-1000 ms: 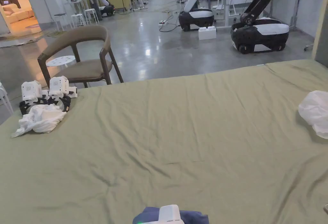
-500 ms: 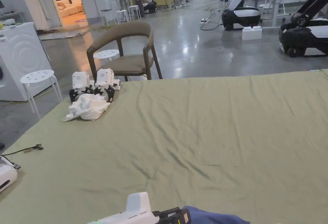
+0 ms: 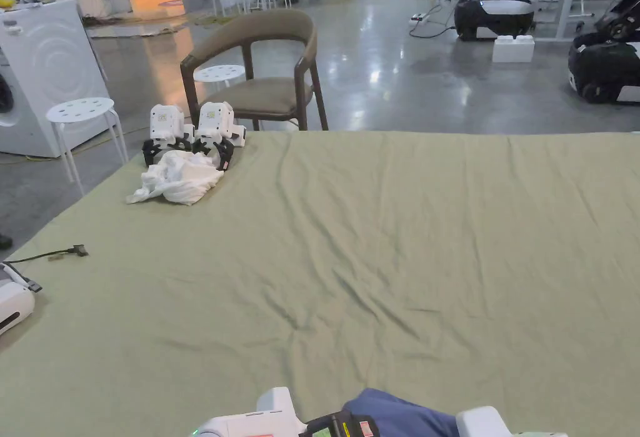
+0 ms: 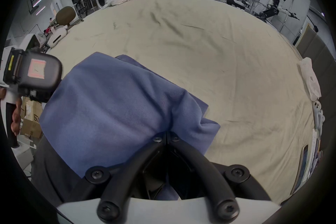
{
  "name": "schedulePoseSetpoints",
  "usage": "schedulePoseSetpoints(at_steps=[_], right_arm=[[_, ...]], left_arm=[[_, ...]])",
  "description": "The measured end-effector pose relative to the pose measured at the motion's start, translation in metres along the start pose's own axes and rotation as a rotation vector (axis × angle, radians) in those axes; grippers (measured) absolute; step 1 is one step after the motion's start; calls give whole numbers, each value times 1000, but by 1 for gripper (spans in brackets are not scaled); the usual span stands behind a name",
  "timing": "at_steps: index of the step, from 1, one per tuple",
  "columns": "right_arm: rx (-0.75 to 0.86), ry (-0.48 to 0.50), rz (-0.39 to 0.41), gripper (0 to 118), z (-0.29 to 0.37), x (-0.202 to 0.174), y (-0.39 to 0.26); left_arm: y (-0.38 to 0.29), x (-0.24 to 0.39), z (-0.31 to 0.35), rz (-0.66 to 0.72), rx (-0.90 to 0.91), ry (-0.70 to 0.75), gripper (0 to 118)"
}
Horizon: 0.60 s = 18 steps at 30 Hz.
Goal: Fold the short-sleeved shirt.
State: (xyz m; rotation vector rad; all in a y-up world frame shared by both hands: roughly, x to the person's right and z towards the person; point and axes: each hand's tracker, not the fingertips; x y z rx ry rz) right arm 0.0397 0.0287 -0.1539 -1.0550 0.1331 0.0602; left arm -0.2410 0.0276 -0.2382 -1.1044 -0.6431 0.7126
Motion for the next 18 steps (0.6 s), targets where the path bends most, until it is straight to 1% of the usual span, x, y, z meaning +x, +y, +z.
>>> schedulePoseSetpoints(at_steps=[1, 2, 3, 4, 5, 7, 9, 13, 14, 15, 16, 17, 18], right_arm=[[4, 0, 1, 0, 0, 0, -1], [5, 1, 0, 0, 0, 1, 0], [5, 0, -1, 0, 1, 0, 0], [3, 0, -2, 0, 1, 0, 0], [2, -1, 0, 0, 1, 0, 0], [-2, -8, 14, 0, 2, -3, 1], [3, -11, 20, 0, 2, -4, 0], [26, -6, -3, 0, 7, -2, -3], [34, 15, -20, 0, 11, 1, -2], [57, 45, -61, 0, 18, 6, -1], [147, 84, -121, 0, 34, 9, -3], [228, 149, -167, 0, 49, 12, -5], [276, 203, -196, 0, 63, 14, -4]], left_arm=[[0, -2, -6, 12, -30, -21, 76], [-1, -2, -11, 19, -49, -37, 66], [-2, 0, -15, 16, -44, -24, 57], [-3, 1, -17, -4, -17, 59, 38], [-4, 2, -18, -1, -23, 58, 28], [-2, -1, -19, 38, -15, 40, 27], [-4, 0, -18, 30, -19, 47, 26], [-4, 7, -17, 14, -15, 62, 26], [-4, 8, -14, 15, -8, 63, 26], [-1, 9, -8, 24, 0, 57, 26], [4, 9, 4, 58, 35, 28, 25], [9, 7, 17, 96, 95, -28, 25], [16, 5, 32, 95, 122, -64, 25]])
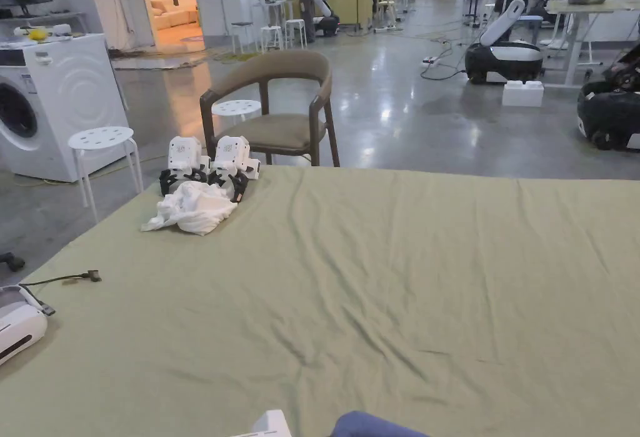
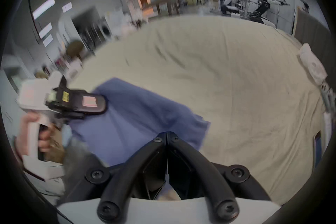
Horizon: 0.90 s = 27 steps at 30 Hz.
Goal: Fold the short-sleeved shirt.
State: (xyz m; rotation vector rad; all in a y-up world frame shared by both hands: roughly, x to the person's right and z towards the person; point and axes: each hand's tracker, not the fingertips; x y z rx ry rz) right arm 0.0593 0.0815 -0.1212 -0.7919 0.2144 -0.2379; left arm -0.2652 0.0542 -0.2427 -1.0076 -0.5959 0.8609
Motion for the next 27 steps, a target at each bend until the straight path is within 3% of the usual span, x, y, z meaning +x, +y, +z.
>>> schedulePoseSetpoints(at_steps=[4, 12, 14, 15, 17, 19, 23, 27], right_arm=[[87, -12, 63, 0, 45, -6, 13], [93, -4, 30, 0, 73, 6, -4], [95, -18, 24, 0, 74, 9, -4], [92, -23, 13, 0, 75, 12, -4], [93, -13, -25, 0, 77, 18, -2], [100, -20, -26, 0, 86, 20, -1], [179, -61, -13, 0, 111, 26, 4], [321, -93, -46, 0, 149, 27, 17]], left_arm=[[51, 0, 74, -182, 136, 155, 25], [149, -85, 185, -38, 305, 500, 25], [152, -102, 192, 24, 338, 503, 28], [152, -108, 191, 56, 347, 486, 34], [150, -108, 188, 33, 369, 557, 69], [145, -100, 188, -40, 387, 628, 93], [138, -56, 207, -269, 453, 773, 92], [118, 13, 252, -367, 610, 607, 86]])
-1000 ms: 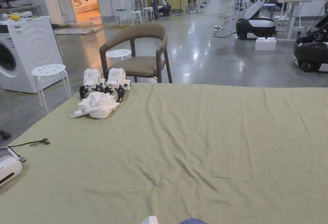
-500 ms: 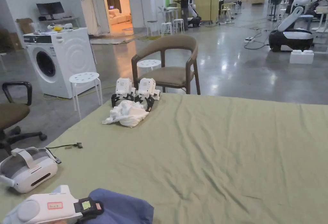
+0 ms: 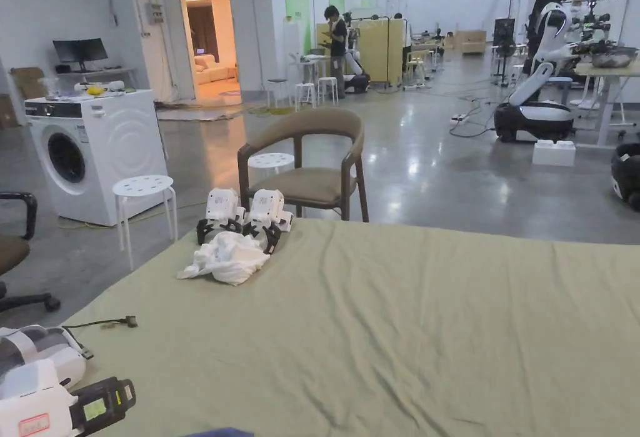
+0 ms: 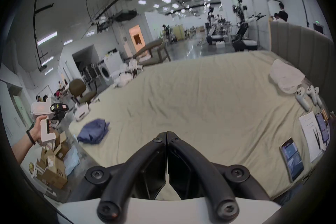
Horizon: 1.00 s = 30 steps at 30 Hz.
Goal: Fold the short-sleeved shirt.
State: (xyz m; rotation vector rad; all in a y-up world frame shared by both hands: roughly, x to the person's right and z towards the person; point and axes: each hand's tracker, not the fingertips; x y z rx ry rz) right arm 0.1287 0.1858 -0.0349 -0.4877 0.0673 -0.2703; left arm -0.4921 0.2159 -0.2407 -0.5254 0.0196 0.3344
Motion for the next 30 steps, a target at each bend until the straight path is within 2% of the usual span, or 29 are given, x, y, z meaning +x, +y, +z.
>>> schedulePoseSetpoints(at_steps=[2, 4, 6, 9, 11, 13, 17, 19, 22, 26, 30], right_arm=[[73, -7, 0, 0, 18, -3, 13], [144, -28, 20, 0, 37, -7, 22], [211, -43, 53, 0, 54, -14, 27], [311, -79, 118, 0, 77, -25, 26], [361, -122, 179, 0, 86, -31, 22], [384, -137, 211, 0, 97, -37, 16], [407, -154, 221, 0, 112, -44, 4], [424, -170, 212, 0, 120, -45, -5], [413, -198, 193, 0, 128, -44, -13], [420, -232, 178, 0, 138, -46, -15], [430, -264, 227, 0, 134, -49, -9]], left_arm=[[6, 24, 45, -61, 172, -91, 81], [2, 54, 92, -231, 343, -168, 80], [-4, 83, 126, -330, 397, -199, 77], [-24, 119, 162, -393, 464, -235, 73], [-44, 143, 180, -417, 528, -208, 58], [-66, 167, 194, -471, 570, -222, 47], [-106, 189, 207, -618, 559, -241, 35], [-121, 200, 215, -592, 547, -233, 19], [-128, 200, 223, -528, 498, -284, 1], [-129, 195, 229, -529, 505, -253, 0], [-124, 191, 229, -481, 492, -289, 0]])
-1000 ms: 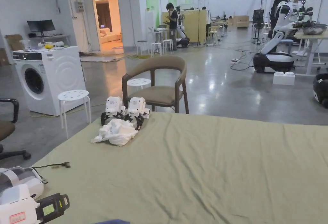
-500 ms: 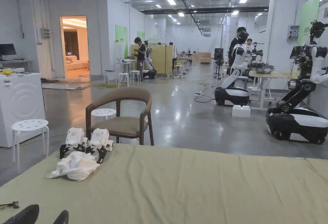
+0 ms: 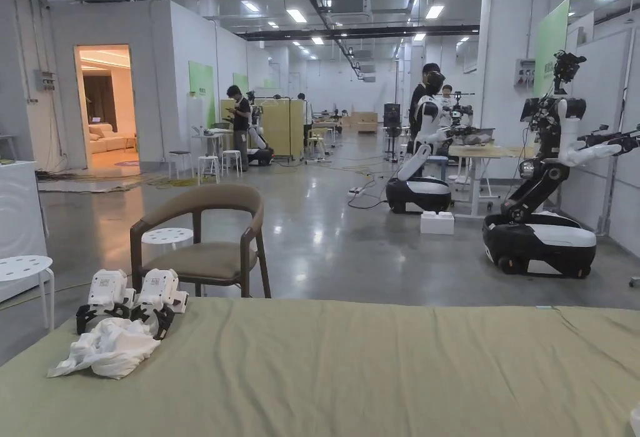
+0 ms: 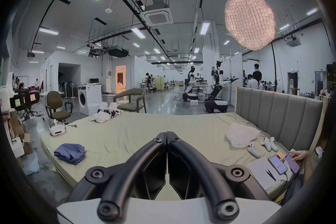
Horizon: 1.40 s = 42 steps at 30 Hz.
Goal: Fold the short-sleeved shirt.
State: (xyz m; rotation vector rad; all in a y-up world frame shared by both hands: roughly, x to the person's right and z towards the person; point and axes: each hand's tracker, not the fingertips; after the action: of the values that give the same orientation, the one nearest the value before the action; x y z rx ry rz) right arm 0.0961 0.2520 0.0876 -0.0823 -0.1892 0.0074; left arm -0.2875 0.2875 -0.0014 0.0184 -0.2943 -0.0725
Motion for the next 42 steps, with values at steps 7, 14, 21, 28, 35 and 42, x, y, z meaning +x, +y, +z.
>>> schedulePoseSetpoints(at_steps=[7, 14, 21, 28, 35, 42], right_arm=[[15, 30, -5, 0, 1, -4, 3], [41, 44, -36, 0, 3, -4, 9], [36, 57, -51, 70, 3, -3, 12], [49, 80, -103, 112, 3, 0, 18], [58, 82, -88, 118, 7, 0, 18], [74, 85, -105, 118, 8, 1, 19]], left_arm=[[1, 7, 0, -18, -7, -5, 0], [3, 11, 3, -43, 4, -12, 0], [8, 11, -1, -4, 21, -25, 72], [13, 15, 0, -19, 46, -15, 118], [12, 23, 0, -56, 46, -13, 118], [16, 22, 1, -25, 53, -24, 118]])
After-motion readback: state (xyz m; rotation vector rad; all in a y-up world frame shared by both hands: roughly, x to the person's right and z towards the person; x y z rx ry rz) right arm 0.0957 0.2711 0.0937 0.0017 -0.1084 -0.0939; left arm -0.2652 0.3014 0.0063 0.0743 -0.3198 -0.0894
